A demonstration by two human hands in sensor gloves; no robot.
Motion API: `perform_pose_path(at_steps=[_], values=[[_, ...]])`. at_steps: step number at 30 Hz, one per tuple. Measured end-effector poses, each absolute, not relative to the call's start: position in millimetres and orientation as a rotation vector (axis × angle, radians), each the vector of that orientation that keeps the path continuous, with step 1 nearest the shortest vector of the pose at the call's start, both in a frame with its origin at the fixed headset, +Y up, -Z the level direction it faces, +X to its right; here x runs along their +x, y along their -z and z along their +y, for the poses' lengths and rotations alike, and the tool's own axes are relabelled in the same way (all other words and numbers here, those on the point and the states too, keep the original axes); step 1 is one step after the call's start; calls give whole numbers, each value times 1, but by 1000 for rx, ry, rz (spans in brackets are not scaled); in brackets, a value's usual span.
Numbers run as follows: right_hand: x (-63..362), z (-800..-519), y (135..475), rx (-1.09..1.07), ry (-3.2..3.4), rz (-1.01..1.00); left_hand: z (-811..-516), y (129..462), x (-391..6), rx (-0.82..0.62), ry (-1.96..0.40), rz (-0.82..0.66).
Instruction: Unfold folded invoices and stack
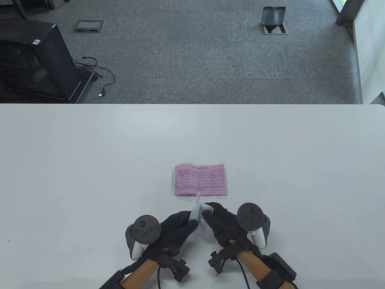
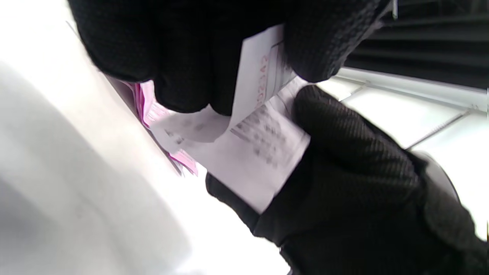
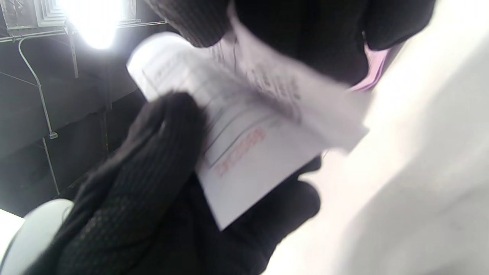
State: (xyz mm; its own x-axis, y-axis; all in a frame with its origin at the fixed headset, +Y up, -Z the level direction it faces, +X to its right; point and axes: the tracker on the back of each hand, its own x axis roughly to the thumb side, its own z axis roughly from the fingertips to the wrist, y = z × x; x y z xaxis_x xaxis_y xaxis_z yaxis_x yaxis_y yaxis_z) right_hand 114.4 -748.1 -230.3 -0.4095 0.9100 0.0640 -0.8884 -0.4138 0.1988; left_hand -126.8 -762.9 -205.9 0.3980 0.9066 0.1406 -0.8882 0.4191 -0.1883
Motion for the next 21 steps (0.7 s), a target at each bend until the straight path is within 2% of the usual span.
perform_pose_path(at_steps=[8, 11, 16, 21], values=[[153, -746, 252, 73, -2257, 135, -764, 213, -164, -123, -1053, 9], [153, -753, 256, 69, -2380, 161, -768, 214, -161, -149, -975, 19], [142, -764, 259, 94, -2671, 175, -773, 219, -148, -267, -669, 19], [127, -763, 257, 87, -2896, 146, -769, 219, -129, -271, -377, -37]])
